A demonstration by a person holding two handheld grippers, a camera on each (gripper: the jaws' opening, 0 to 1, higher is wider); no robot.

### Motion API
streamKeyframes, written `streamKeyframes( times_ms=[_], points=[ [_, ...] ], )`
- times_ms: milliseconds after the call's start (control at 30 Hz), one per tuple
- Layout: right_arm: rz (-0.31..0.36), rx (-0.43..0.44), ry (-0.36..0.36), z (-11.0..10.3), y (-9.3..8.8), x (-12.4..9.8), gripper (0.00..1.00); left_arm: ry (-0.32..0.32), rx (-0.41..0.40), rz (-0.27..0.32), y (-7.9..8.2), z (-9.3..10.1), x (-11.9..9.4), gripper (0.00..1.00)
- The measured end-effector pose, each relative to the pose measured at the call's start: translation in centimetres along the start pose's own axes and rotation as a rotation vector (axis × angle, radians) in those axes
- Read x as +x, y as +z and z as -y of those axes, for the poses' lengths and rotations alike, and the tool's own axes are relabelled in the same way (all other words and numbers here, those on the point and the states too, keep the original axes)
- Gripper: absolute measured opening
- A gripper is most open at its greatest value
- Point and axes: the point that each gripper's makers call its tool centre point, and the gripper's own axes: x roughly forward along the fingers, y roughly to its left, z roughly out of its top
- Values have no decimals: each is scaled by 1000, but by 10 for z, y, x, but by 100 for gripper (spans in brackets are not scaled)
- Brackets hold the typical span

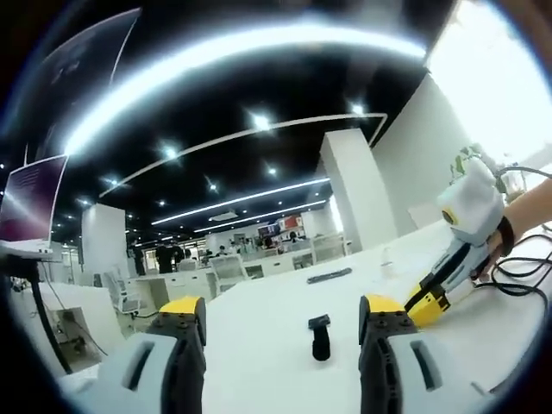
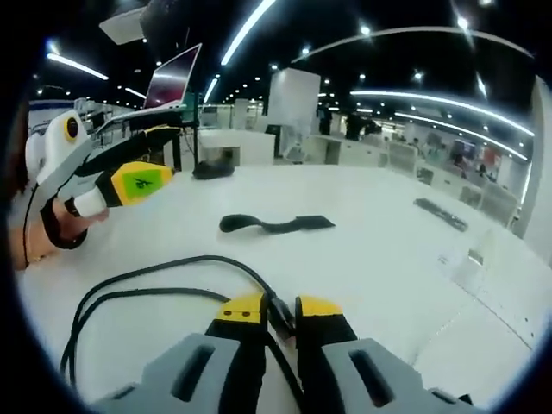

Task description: Coil the Type-C to USB data cable on the desktop and secure it with Velcro straps.

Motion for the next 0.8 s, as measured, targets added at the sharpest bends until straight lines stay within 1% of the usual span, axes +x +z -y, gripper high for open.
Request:
streamKeyframes(
  times_ms=[33, 100, 233, 333, 400, 500, 567, 600, 700, 767, 800],
  points=[
    [-7, -3, 1, 0, 0, 1, 11, -2, 0, -1, 0, 0, 0, 71],
    [-19, -39, -1, -2, 1, 1, 10, -6, -5, -4, -1, 2, 0, 71],
    [-35, -80, -5, -4, 1, 1, 6, -24, 13, -9, -2, 8, 1, 71],
    [-40, -174, -36, -4, 3, 0, 5, -32, 26, -12, -3, 10, 2, 71],
    [-50, -247, -80, -4, 5, -3, 5, -35, 19, -13, -3, 10, 2, 71],
    [-44, -388, -154, -8, 4, -11, 4, -40, 11, -15, -4, 11, 2, 71],
    [-37, -441, -189, -10, 5, -17, 4, -44, 10, -16, -4, 12, 3, 71],
    [-21, -445, -206, -11, 8, -21, 4, -46, 9, -18, -4, 13, 2, 71],
    [40, -505, -284, -8, 23, -36, 4, -57, -4, -19, -4, 15, 2, 72],
    [64, -686, -427, -3, 41, -57, 4, -60, -3, -21, -4, 16, 2, 72],
    [80, -751, -455, -7, 46, -64, 4, -67, 2, -20, -4, 17, 1, 71]
  ],
)
